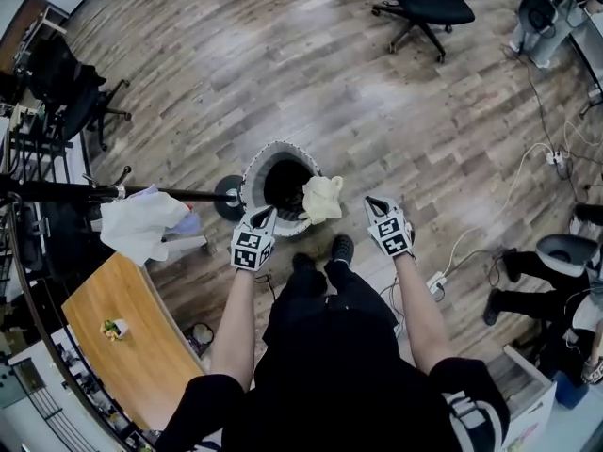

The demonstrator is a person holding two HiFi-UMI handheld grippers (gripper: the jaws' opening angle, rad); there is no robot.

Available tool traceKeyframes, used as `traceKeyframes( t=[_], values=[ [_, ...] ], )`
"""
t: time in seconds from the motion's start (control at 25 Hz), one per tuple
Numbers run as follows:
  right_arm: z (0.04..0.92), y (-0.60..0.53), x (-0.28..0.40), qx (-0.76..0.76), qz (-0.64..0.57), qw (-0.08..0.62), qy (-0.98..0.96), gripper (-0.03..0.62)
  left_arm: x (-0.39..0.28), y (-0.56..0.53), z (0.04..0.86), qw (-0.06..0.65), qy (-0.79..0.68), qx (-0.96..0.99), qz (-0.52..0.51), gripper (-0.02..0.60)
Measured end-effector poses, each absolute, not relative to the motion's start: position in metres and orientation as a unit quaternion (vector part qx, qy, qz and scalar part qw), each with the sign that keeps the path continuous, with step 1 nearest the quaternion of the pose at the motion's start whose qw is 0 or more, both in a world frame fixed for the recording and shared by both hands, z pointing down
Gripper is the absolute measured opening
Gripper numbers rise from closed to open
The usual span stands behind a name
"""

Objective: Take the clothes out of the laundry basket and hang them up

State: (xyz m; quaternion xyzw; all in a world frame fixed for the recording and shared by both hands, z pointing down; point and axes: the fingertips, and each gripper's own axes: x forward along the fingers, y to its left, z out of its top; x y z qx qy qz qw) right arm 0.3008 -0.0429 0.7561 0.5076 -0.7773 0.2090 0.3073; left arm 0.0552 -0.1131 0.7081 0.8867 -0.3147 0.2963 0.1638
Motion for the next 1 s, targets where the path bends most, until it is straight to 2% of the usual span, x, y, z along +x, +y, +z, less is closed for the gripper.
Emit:
traceKeyframes(
  t=[0.44,0.84,0.92,1.0],
  values=[
    [0.826,-0.038,0.296,0.509,0.266,0.311,-0.757,0.012,0.091,-0.122,0.774,0.177,-0.256,0.889,0.335,0.025],
    [0.906,-0.042,0.296,0.523,0.303,0.330,-0.725,0.018,0.132,-0.133,0.859,0.159,-0.179,0.896,0.374,0.026],
    [0.921,-0.047,0.295,0.528,0.308,0.327,-0.721,0.032,0.139,-0.131,0.875,0.161,-0.164,0.896,0.379,0.055],
    [0.936,-0.050,0.293,0.526,0.313,0.331,-0.718,0.042,0.144,-0.128,0.894,0.162,-0.147,0.894,0.390,0.127]
  ],
)
